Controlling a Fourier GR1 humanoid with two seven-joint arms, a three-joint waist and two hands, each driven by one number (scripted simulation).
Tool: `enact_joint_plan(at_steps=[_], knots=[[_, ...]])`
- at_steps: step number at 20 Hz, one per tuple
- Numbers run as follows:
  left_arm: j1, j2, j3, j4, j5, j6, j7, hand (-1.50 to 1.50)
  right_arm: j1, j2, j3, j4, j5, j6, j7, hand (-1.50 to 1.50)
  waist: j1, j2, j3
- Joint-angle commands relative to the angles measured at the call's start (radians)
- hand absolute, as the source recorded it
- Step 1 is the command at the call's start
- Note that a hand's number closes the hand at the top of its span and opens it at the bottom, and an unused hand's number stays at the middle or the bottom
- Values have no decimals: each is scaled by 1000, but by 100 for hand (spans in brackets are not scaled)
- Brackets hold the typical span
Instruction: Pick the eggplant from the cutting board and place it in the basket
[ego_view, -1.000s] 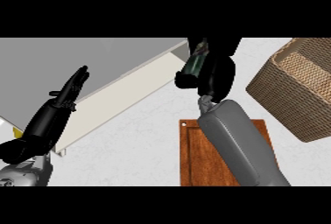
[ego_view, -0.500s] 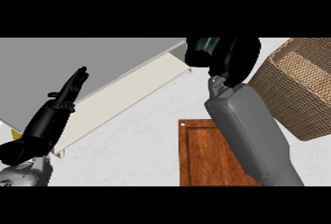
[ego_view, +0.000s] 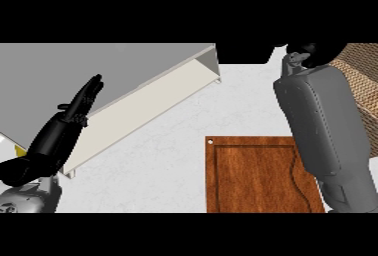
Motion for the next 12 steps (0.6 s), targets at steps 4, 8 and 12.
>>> enact_joint_plan(at_steps=[4, 8, 12], knots=[[20, -11, 23, 61, 13, -2, 34, 0, -34, -126, -165, 111, 4, -108, -21, 150, 6, 14, -12], [10, 6, 60, 110, 19, -18, 2, 0, -61, -176, -227, 137, 8, -127, -30, 150, 0, 14, -12], [2, -26, 22, 94, -7, -4, 22, 0, -37, -232, -286, 231, -30, -188, -116, 150, 9, 18, -11]])
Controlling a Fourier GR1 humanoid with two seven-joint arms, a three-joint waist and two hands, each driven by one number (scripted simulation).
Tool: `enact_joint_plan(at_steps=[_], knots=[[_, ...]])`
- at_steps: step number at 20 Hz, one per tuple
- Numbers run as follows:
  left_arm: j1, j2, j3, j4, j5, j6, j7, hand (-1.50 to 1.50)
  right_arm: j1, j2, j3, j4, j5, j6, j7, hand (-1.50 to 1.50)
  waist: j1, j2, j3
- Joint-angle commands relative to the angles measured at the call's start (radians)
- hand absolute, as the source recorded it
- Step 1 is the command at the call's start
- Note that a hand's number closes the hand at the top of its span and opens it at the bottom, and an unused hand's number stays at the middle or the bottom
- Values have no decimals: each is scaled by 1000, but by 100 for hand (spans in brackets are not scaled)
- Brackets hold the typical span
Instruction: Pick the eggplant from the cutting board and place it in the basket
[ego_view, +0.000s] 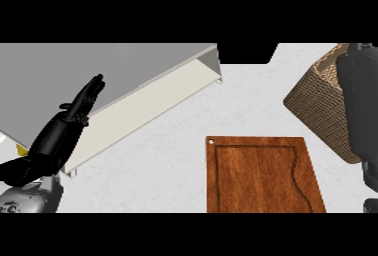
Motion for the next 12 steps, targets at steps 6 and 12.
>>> enact_joint_plan(at_steps=[6, 12], knots=[[61, -19, 14, 78, -25, 11, -4, 0, 89, -85, -104, 56, -143, -36, -114, 150, -8, 8, -13], [-35, 4, 69, 101, 26, -21, 61, 0, 181, -134, -173, 126, -258, -130, -284, 150, -10, 11, -13]])
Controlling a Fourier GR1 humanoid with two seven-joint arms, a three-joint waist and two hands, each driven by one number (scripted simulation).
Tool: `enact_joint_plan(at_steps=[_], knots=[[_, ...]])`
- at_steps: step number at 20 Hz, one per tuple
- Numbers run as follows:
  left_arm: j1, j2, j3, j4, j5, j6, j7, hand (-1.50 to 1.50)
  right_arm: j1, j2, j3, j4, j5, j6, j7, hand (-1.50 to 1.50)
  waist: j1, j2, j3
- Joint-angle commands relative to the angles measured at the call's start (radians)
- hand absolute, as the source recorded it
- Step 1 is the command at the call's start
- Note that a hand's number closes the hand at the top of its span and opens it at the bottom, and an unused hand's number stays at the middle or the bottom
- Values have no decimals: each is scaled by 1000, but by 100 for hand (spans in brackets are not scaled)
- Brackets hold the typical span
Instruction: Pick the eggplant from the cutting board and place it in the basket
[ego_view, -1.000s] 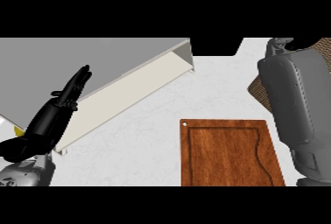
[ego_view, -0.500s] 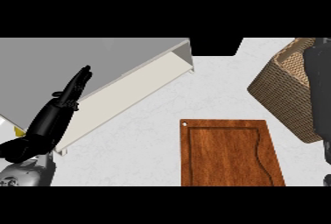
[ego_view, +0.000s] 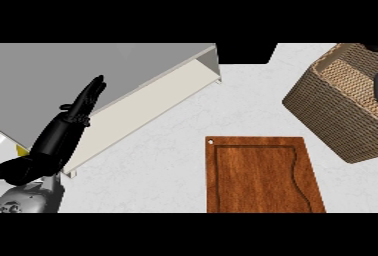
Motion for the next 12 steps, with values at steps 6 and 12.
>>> enact_joint_plan(at_steps=[6, 12], knots=[[-26, 6, 45, 89, 0, -1, 55, 0, 107, -57, -45, 121, -57, -170, -210, 150, 0, 16, -13], [-23, 19, 72, 68, 28, -23, 69, 0, 53, -68, -116, 191, -114, -335, -259, 150, 11, 17, -13]])
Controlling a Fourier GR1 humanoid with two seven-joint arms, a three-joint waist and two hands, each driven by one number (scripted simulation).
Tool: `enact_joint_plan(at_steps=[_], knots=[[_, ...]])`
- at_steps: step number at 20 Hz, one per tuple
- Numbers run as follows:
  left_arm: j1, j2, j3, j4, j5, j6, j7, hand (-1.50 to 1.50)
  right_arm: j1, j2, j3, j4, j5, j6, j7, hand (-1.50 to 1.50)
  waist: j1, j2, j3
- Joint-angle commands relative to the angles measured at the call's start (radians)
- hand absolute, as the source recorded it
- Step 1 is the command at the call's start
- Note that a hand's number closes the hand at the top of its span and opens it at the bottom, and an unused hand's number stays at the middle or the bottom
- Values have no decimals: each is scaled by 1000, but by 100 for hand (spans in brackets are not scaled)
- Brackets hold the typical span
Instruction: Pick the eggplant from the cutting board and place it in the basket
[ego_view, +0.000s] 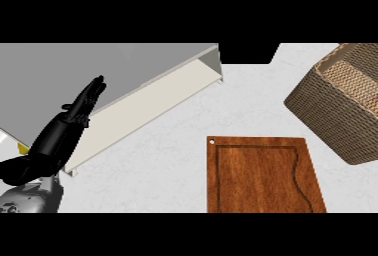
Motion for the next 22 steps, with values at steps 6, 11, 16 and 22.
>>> enact_joint_plan(at_steps=[6, 11, 16, 22], knots=[[-38, -13, 38, 121, -28, 25, 29, 0, -7, -69, -47, 67, -129, -33, -163, -150, -12, 10, -12], [-6, 18, 66, 129, 18, -39, -8, 0, -49, -84, -61, 131, -188, -60, -271, -150, 4, 14, -11], [37, -33, 15, 68, -40, 16, 10, 0, -79, -105, -103, 57, -294, -32, -286, -150, -8, 7, -12], [31, -24, 43, 49, -26, 15, 46, 0, 33, -106, -211, -62, -481, 24, -289, -150, -29, 1, -12]])
